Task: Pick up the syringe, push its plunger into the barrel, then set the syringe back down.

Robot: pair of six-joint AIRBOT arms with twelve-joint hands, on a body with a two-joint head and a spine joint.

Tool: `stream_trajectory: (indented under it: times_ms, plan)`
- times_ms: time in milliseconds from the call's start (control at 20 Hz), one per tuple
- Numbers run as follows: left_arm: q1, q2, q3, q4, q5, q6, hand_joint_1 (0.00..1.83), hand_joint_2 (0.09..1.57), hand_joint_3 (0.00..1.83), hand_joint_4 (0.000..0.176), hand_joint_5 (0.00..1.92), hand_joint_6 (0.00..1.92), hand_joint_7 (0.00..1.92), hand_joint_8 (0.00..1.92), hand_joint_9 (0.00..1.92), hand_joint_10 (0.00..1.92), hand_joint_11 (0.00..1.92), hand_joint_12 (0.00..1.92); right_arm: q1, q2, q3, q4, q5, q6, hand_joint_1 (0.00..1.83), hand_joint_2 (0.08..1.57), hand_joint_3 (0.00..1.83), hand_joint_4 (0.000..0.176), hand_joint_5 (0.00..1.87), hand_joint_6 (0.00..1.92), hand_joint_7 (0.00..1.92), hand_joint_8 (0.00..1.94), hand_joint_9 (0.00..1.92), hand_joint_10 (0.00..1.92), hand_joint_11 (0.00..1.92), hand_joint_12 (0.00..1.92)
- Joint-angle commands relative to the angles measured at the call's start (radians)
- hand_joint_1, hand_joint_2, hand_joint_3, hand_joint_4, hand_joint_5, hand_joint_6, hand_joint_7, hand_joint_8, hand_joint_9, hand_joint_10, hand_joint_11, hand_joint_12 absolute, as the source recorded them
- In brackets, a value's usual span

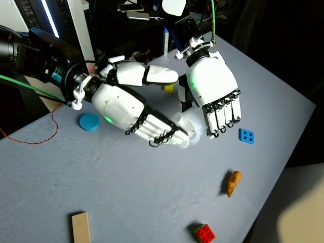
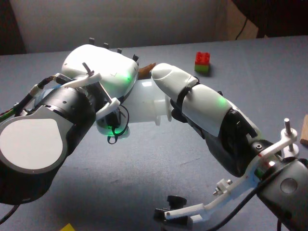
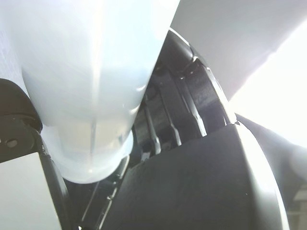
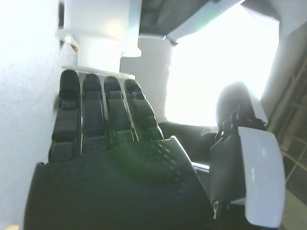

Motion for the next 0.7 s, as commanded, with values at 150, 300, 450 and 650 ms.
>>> stream_trajectory:
  times_ms: [150, 300, 450, 650]
  plan:
    - [-0.026, -0.009, -0.007, 0.115, 0.011, -0.022, 1.37, 1.15, 0.0, 0.0, 0.89, 0.95, 0.88, 1.18, 0.87, 1.37, 0.66, 1.49, 0.015, 0.003, -0.019, -0.121, -0.048, 0.005, 0.04, 1.07, 0.0, 0.0, 0.05, 0.0, 0.07, 0.0, 0.07, 0.0, 0.0, 0.39]
    - [-0.026, -0.009, -0.007, 0.115, 0.011, -0.022, 1.37, 1.14, 0.0, 0.0, 0.9, 0.9, 0.91, 1.16, 0.87, 1.36, 0.6, 1.51, -0.002, 0.063, -0.036, -0.12, -0.068, 0.015, 0.05, 1.06, 0.0, 0.0, 0.06, 0.0, 0.08, 0.0, 0.08, 0.0, 0.0, 0.44]
    - [-0.021, -0.01, -0.008, 0.115, 0.011, -0.022, 1.38, 1.12, 0.0, 0.0, 0.92, 0.81, 0.96, 1.12, 0.93, 1.33, 0.66, 1.47, -0.006, 0.153, -0.051, -0.12, -0.088, 0.033, 0.04, 1.07, 0.0, 0.0, 0.05, 0.0, 0.08, 0.0, 0.08, 0.0, 0.0, 0.41]
    - [-0.011, -0.027, -0.002, 0.115, 0.011, -0.022, 1.38, 1.13, 0.0, 0.0, 0.89, 0.87, 0.93, 1.13, 0.95, 1.34, 0.74, 1.45, -0.013, 0.29, -0.071, -0.121, -0.102, 0.081, 0.04, 1.07, 0.0, 0.0, 0.06, 0.0, 0.09, 0.0, 0.09, 0.0, 0.0, 0.49]
